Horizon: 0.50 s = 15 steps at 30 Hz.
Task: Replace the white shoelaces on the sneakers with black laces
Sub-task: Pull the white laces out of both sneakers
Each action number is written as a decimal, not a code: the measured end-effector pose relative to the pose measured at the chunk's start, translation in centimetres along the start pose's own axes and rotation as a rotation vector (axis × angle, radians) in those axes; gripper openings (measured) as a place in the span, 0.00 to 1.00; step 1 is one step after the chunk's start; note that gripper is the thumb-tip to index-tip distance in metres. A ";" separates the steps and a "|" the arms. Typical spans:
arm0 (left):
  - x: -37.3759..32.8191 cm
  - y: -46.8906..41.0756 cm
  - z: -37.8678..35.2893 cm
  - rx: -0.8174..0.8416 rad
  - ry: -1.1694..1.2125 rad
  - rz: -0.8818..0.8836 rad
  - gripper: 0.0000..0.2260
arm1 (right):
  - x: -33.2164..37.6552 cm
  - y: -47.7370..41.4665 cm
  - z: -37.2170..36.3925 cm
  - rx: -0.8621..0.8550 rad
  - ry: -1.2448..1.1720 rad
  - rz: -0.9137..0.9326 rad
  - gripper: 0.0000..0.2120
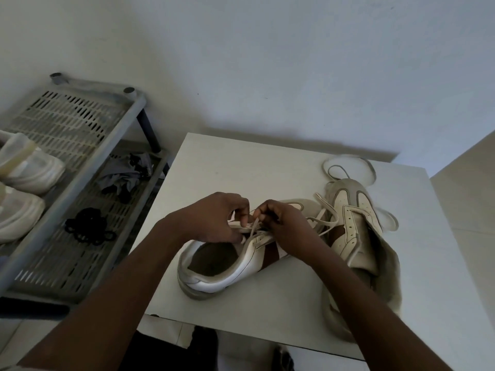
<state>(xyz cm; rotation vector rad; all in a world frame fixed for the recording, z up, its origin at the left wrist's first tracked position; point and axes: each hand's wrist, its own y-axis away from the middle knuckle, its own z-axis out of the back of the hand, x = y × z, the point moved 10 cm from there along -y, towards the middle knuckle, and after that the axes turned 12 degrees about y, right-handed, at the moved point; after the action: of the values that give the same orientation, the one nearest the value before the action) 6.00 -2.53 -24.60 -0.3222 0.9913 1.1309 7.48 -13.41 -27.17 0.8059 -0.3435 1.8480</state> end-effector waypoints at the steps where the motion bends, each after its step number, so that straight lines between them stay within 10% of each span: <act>1: -0.7 0.3 0.5 -0.028 0.005 -0.014 0.08 | 0.2 0.1 0.0 -0.012 0.028 0.014 0.11; 15: -1.0 2.9 1.5 -0.195 -0.442 0.116 0.12 | 1.3 1.9 -0.5 -0.340 -0.106 -0.122 0.13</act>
<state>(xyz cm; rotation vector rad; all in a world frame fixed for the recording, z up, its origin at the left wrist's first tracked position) 4.13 -0.87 -22.26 -0.1593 0.5161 1.3371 5.29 -12.93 -26.41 0.6738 -0.6426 1.5812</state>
